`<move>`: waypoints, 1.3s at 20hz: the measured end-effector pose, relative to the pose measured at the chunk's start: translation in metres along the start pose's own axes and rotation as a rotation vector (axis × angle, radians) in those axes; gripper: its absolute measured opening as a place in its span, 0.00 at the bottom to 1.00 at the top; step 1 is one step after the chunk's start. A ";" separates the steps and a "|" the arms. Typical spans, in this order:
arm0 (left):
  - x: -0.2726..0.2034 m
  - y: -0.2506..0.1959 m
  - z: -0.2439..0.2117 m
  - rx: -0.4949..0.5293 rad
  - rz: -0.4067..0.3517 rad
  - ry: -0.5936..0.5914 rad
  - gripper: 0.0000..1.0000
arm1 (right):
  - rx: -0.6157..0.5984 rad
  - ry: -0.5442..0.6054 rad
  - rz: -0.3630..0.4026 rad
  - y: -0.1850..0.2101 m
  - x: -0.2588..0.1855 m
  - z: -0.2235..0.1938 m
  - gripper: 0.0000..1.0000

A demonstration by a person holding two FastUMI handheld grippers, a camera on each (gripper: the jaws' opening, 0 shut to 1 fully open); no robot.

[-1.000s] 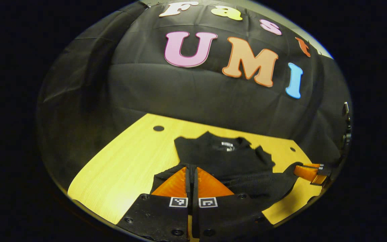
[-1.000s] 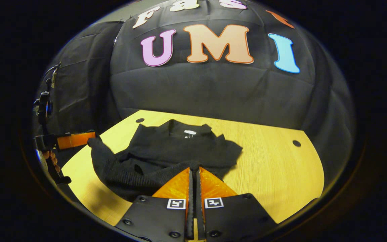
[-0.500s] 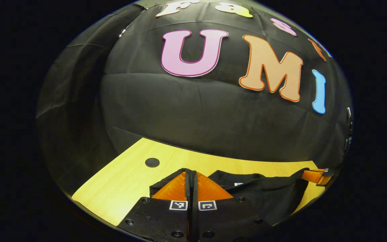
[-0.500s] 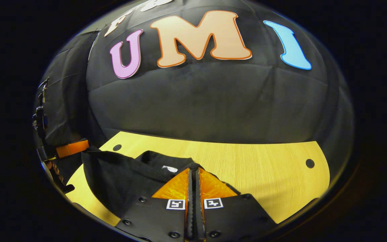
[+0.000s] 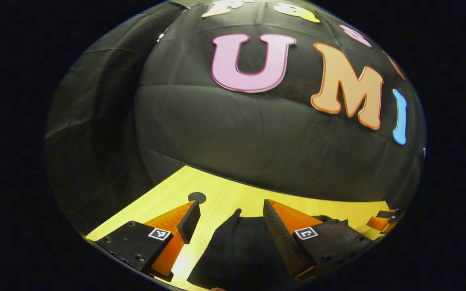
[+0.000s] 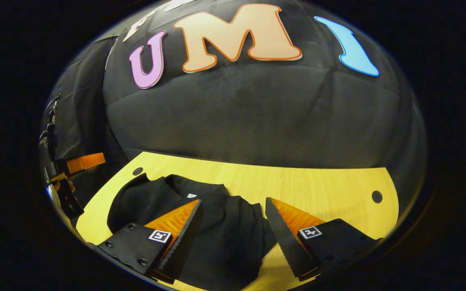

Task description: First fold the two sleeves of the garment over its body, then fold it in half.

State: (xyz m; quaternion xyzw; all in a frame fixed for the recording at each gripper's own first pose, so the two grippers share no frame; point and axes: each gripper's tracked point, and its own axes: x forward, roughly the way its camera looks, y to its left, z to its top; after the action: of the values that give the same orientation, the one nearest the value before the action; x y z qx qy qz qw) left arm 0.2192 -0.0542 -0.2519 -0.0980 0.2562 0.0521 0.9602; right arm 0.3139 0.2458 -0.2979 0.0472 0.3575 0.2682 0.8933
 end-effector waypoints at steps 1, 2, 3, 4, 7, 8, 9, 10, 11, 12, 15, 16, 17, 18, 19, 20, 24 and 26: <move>-0.014 0.004 0.011 0.000 0.004 -0.040 0.95 | -0.006 -0.033 -0.003 0.003 -0.014 0.004 0.95; -0.034 0.007 0.027 0.006 0.004 -0.085 0.95 | -0.009 -0.074 -0.003 0.008 -0.032 0.009 0.99; -0.050 0.006 0.038 0.015 0.005 -0.124 0.95 | -0.012 -0.121 -0.002 0.015 -0.051 0.015 0.99; -0.072 0.007 0.053 0.026 0.001 -0.176 0.95 | -0.015 -0.169 -0.001 0.024 -0.074 0.021 0.95; -0.141 -0.002 0.084 0.060 -0.032 -0.303 0.92 | -0.013 -0.328 -0.005 0.056 -0.149 0.038 0.94; -0.161 -0.005 0.087 0.072 -0.050 -0.321 0.92 | -0.011 -0.380 0.001 0.068 -0.174 0.041 0.98; -0.178 -0.009 0.086 0.081 -0.070 -0.332 0.92 | -0.018 -0.436 -0.003 0.079 -0.199 0.044 0.94; -0.195 -0.012 0.083 0.089 -0.090 -0.334 0.92 | -0.033 -0.498 -0.030 0.088 -0.224 0.044 0.98; -0.212 -0.014 0.077 0.095 -0.104 -0.335 0.92 | -0.058 -0.544 -0.057 0.096 -0.249 0.043 0.94; -0.228 -0.013 0.071 0.093 -0.118 -0.326 0.92 | -0.077 -0.573 -0.086 0.104 -0.275 0.037 0.95; -0.282 -0.011 0.060 0.051 -0.165 -0.311 0.93 | -0.091 -0.622 -0.125 0.145 -0.333 0.006 0.95; -0.301 -0.010 0.057 0.041 -0.189 -0.320 0.93 | -0.078 -0.648 -0.123 0.159 -0.351 -0.003 0.94; -0.315 -0.006 0.053 0.050 -0.201 -0.323 0.92 | -0.054 -0.676 -0.117 0.173 -0.365 -0.007 0.97; -0.328 0.003 0.050 0.074 -0.204 -0.324 0.92 | -0.021 -0.682 -0.111 0.186 -0.379 -0.016 0.97; -0.339 0.011 0.045 0.104 -0.209 -0.326 0.92 | -0.001 -0.684 -0.097 0.198 -0.391 -0.025 0.97; -0.351 0.018 0.044 0.129 -0.212 -0.332 0.93 | 0.011 -0.680 -0.100 0.206 -0.400 -0.035 0.97; -0.380 0.032 0.038 0.141 -0.248 -0.335 0.92 | 0.016 -0.687 -0.171 0.223 -0.440 -0.072 0.96; -0.386 0.039 0.035 0.140 -0.253 -0.322 0.92 | 0.025 -0.692 -0.172 0.232 -0.451 -0.080 0.94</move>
State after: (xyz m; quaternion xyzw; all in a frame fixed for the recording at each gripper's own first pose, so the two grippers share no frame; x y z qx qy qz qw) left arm -0.1026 -0.0279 -0.0345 -0.0530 0.0882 -0.0718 0.9921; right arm -0.1133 0.2031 -0.0165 0.1161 0.0397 0.1557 0.9802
